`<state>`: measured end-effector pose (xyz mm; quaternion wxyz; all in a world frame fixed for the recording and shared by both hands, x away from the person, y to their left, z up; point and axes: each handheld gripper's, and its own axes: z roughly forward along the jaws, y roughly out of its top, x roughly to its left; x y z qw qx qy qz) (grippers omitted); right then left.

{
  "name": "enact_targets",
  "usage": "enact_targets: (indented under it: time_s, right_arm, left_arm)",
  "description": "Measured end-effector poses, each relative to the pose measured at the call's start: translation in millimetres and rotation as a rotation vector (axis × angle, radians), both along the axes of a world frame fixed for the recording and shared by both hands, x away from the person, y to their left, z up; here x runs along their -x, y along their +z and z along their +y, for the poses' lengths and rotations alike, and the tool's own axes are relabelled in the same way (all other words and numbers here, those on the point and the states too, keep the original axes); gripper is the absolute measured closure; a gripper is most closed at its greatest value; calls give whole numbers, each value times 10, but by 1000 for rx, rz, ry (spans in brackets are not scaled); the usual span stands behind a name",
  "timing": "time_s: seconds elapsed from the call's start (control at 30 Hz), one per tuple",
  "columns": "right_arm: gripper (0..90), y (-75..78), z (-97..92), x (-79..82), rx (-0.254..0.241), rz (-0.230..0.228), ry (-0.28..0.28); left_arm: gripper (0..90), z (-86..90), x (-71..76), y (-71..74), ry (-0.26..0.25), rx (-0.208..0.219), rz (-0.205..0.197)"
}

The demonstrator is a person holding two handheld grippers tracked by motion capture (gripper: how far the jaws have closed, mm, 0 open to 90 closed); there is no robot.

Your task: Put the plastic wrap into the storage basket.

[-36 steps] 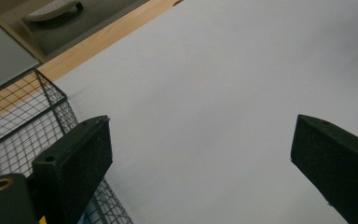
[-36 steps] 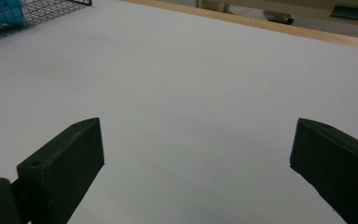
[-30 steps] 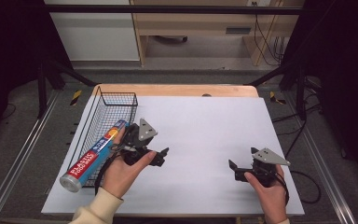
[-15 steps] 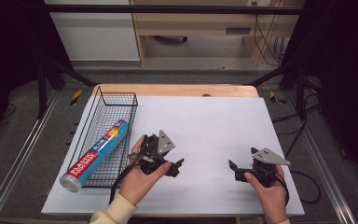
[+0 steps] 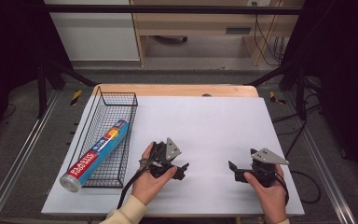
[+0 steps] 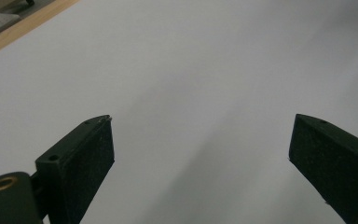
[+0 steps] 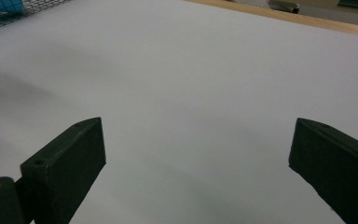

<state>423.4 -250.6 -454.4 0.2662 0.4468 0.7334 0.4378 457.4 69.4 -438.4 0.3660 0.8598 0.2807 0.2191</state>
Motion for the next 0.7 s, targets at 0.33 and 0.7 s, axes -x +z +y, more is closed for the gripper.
enact_targets:
  time_s: [0.33, 0.7]
  right_arm:
    - [44, -34, -6, -17, -2, 31, -4]
    - [47, -117, -33, -64, 20, 68, -46]
  left_arm:
    - [67, 63, -47, -177, -17, -24, 8]
    - [67, 205, 63, -269, -39, 33, 27]
